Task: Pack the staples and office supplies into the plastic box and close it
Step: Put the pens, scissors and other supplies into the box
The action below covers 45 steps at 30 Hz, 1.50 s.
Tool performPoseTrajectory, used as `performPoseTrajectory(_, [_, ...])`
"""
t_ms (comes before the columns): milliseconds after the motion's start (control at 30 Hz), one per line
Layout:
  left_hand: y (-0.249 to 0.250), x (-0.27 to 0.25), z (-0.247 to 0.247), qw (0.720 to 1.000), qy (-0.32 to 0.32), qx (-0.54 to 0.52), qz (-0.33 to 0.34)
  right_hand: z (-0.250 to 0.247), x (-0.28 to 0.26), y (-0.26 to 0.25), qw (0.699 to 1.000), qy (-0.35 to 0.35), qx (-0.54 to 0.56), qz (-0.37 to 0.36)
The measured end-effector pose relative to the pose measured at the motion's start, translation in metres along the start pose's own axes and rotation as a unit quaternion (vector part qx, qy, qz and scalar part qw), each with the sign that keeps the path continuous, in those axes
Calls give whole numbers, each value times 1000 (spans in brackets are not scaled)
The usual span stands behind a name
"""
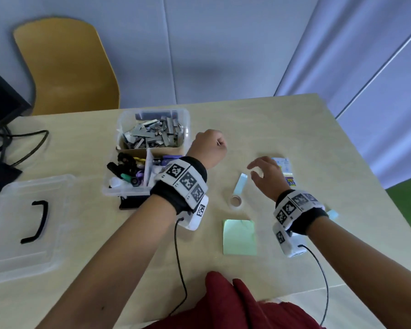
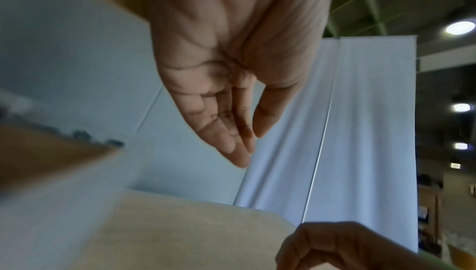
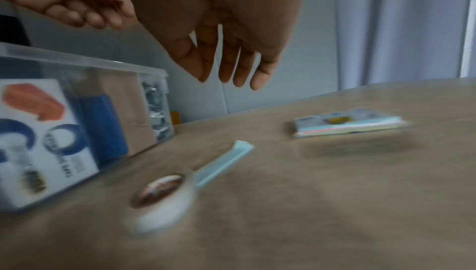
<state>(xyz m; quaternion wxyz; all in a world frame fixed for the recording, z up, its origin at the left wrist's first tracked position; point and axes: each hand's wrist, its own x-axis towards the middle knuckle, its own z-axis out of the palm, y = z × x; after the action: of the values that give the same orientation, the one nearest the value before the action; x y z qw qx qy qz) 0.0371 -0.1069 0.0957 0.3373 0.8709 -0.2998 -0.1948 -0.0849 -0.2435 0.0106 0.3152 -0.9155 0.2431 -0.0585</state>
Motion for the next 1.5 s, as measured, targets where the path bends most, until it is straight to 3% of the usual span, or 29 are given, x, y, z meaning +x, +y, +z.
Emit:
performPoseTrajectory(100, [0,6,41,997,-49,44,-49,-13,-12,25,997,-48,-31,48])
performPoseTrajectory(267, [-5,7,94,972,-123,137,-144,-18,-36,53,987,-136,-67,52])
performPoseTrajectory(433, [-8,5,119,957,-134,198,-164,-32,-49,73,976,-177,-114,51])
performPoseTrajectory(633, [1,6,127,952,-137,230,-147,-39,-43,75,978,-158,-127,40])
performPoseTrajectory(833, [1,3,119,962,-141,195,-132,-59,-43,72,956,-215,-194,48])
performPoseTrajectory(1067, [8,10,96,988,-96,53,-108,-79,-65,97,911,-307,-260,88])
performPoseTrajectory(1367, [0,-16,90,986,-99,55,-119,-64,-75,104,946,-223,-219,89])
performPoseTrajectory(1500, [-11,-34,88,981,-123,50,-140,-51,-72,90,965,-203,-135,94])
